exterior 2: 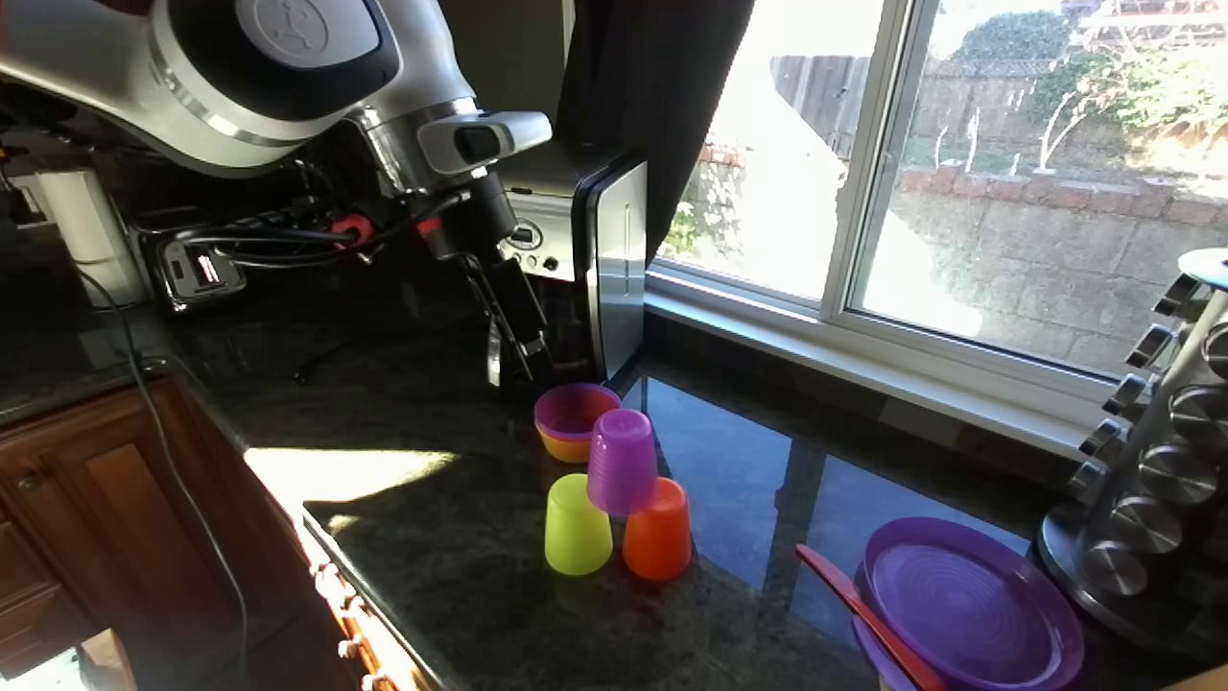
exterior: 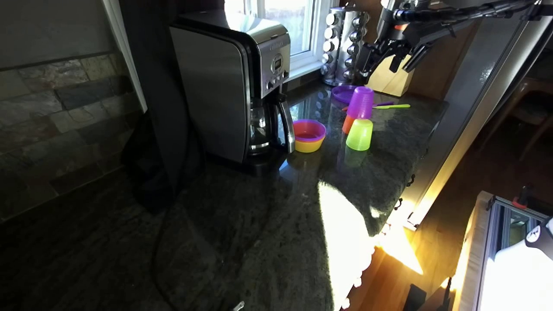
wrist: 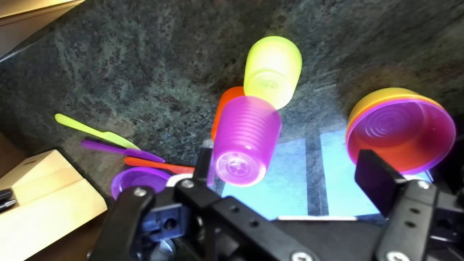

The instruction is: Pick up the purple and yellow cup and place on the orange cup

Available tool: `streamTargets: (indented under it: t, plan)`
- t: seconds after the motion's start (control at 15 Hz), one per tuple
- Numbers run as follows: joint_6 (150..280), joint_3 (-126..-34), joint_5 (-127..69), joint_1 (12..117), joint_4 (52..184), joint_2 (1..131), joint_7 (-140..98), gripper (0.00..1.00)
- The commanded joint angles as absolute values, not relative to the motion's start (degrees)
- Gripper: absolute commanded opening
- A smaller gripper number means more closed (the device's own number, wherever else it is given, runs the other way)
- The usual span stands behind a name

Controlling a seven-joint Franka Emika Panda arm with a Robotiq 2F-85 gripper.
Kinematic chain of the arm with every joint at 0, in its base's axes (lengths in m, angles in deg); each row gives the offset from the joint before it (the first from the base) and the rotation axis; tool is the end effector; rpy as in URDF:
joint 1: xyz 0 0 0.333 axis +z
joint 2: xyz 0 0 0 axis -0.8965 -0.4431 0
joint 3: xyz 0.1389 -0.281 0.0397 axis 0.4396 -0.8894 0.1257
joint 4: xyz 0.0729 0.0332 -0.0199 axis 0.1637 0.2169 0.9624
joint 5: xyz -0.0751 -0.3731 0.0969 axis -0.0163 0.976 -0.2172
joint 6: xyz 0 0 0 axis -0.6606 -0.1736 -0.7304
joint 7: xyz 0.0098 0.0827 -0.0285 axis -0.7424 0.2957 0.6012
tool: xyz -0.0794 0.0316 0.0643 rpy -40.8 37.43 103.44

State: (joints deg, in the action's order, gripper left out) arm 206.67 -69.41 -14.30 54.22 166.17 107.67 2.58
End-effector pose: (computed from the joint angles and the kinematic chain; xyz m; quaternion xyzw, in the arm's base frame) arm 0.4299 -0.0301 0.4736 0.9655 -0.1895 0.1199 0.1321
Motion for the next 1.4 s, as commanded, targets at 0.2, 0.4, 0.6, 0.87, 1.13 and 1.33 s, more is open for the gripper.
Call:
streamTargets:
  t: [0.2,0.4,0.6,0.87,1.13,1.33]
  plan:
    - [206.5,-69.7,-13.6,54.3,166.1,107.7,2.7,1.0]
    - [207.3,-73.4,-16.9,54.4,166.1,107.5,-1.7,1.0]
    - [206.2,-77.9,-21.9,54.9,165.4,107.1,-8.7,1.0]
    - [206.0,-82.2,-27.9,55.2,163.5,104.8,-17.0,1.0]
    - [205.4,-83.2,-30.1,54.6,161.2,101.5,-19.4,1.0]
    - [205.5,-82.9,-30.0,54.6,159.3,98.9,-19.0,1.0]
